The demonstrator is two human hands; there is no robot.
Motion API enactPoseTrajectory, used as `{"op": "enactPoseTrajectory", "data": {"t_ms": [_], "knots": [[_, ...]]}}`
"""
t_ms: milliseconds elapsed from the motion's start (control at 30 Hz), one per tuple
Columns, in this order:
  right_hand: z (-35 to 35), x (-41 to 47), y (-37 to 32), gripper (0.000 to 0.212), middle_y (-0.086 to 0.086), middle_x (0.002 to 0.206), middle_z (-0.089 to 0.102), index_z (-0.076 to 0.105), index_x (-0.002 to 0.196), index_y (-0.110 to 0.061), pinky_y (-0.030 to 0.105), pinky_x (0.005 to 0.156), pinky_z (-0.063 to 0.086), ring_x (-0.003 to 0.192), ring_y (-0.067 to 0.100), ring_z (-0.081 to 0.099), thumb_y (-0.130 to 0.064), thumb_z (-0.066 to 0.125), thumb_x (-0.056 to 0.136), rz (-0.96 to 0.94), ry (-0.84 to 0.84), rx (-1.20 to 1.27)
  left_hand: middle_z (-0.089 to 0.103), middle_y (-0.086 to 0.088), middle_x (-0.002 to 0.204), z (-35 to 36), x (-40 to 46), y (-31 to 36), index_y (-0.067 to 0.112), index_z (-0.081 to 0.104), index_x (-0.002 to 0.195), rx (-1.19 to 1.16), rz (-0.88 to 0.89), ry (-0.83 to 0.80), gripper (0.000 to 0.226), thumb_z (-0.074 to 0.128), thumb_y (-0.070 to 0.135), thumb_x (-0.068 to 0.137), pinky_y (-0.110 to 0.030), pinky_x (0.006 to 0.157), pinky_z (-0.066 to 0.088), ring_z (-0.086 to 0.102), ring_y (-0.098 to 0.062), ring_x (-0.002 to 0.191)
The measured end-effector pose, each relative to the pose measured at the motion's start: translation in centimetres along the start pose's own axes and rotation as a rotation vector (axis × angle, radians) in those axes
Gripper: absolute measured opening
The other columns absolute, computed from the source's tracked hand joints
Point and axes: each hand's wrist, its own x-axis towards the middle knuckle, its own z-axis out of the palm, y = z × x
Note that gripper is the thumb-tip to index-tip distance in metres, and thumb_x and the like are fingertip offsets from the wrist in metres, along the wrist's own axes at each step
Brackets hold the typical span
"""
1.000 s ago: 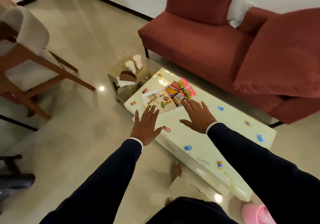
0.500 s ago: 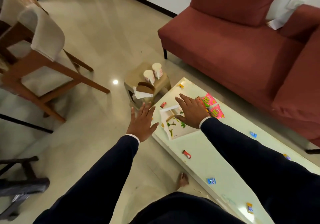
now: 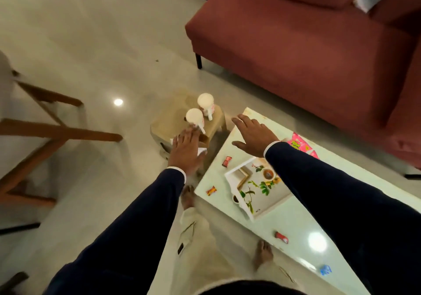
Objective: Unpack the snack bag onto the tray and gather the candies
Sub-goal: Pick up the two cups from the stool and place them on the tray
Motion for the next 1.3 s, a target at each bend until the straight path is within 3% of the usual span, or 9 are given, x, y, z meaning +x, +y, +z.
{"op": "enactPoseTrajectory", "data": {"t_ms": [200, 433, 633, 733, 867, 1067, 1300], "knots": [[1.7, 13.6, -2.3, 0.076, 0.009, 0.162, 0.027, 0.025, 0.155, -0.019, 0.051, 0.104, 0.049, 0.136, 0.038, 0.046, -0.049, 0.06, 0.094, 0.152, -0.094, 0.083, 0.027, -0.014, 0.161, -0.1, 13.4, -8.8, 0.016, 0.029, 0.154, -0.216, -0.1, -0.128, 0.071, 0.064, 0.032, 0.094, -0.053, 0.112, 0.039, 0.039, -0.041, 0.139], [5.7, 25.9, -4.9, 0.084, 0.011, 0.159, 0.028, 0.024, 0.155, -0.019, 0.052, 0.09, 0.056, 0.121, 0.041, 0.054, -0.033, 0.071, 0.086, 0.157, -0.081, 0.043, 0.026, -0.013, 0.16, 5.6, 21.8, -11.7, 0.014, 0.023, 0.155, -0.284, -0.039, -0.227, 0.092, 0.074, 0.041, 0.085, -0.05, 0.114, 0.038, 0.035, -0.035, 0.142], [7.2, 32.2, -3.9, 0.096, 0.009, 0.156, 0.032, 0.028, 0.152, -0.033, 0.05, 0.094, 0.053, 0.129, 0.039, 0.044, -0.046, 0.081, 0.073, 0.154, -0.109, -0.056, 0.034, -0.013, 0.153, 8.8, 25.1, -12.7, 0.014, 0.026, 0.155, -0.375, -0.039, -0.172, 0.093, 0.08, 0.034, 0.083, -0.047, 0.112, 0.042, 0.041, -0.035, 0.136], [7.1, 34.0, -3.3, 0.087, 0.007, 0.144, 0.041, 0.039, 0.148, -0.034, 0.049, 0.098, 0.045, 0.127, 0.036, 0.039, -0.045, 0.081, 0.072, 0.129, -0.18, -0.036, 0.038, -0.013, 0.149, 9.6, 25.7, -12.5, 0.014, 0.027, 0.152, -0.391, -0.046, -0.151, 0.094, 0.083, 0.035, 0.08, -0.047, 0.106, 0.048, 0.047, -0.036, 0.13], [6.7, 34.5, -2.2, 0.092, 0.006, 0.143, 0.042, 0.037, 0.15, -0.032, 0.046, 0.097, 0.041, 0.128, 0.035, 0.038, -0.034, 0.085, 0.071, 0.101, -0.235, -0.014, 0.041, -0.014, 0.144, 10.0, 25.7, -12.4, 0.014, 0.029, 0.15, -0.419, -0.049, -0.129, 0.094, 0.084, 0.032, 0.076, -0.048, 0.102, 0.051, 0.049, -0.036, 0.127], [7.8, 33.6, -1.7, 0.083, 0.005, 0.14, 0.051, 0.043, 0.146, -0.032, 0.053, 0.098, 0.039, 0.126, 0.037, 0.044, -0.042, 0.083, 0.074, -0.025, -0.063, -0.31, 0.043, -0.013, 0.14, 9.8, 25.7, -12.3, 0.017, 0.03, 0.147, -0.46, -0.069, -0.129, 0.092, 0.086, 0.031, 0.075, -0.044, 0.096, 0.054, 0.052, -0.032, 0.123], [10.2, 34.2, -2.0, 0.079, 0.006, 0.144, 0.042, 0.041, 0.145, -0.031, 0.052, 0.088, 0.056, 0.119, 0.039, 0.05, -0.028, 0.083, 0.078, 0.092, -0.085, 0.081, 0.051, -0.01, 0.137, 10.3, 26.0, -12.0, 0.021, 0.034, 0.141, -0.228, -0.125, -0.088, 0.096, 0.085, 0.059, 0.069, -0.044, 0.081, 0.057, 0.063, -0.033, 0.113]]}}
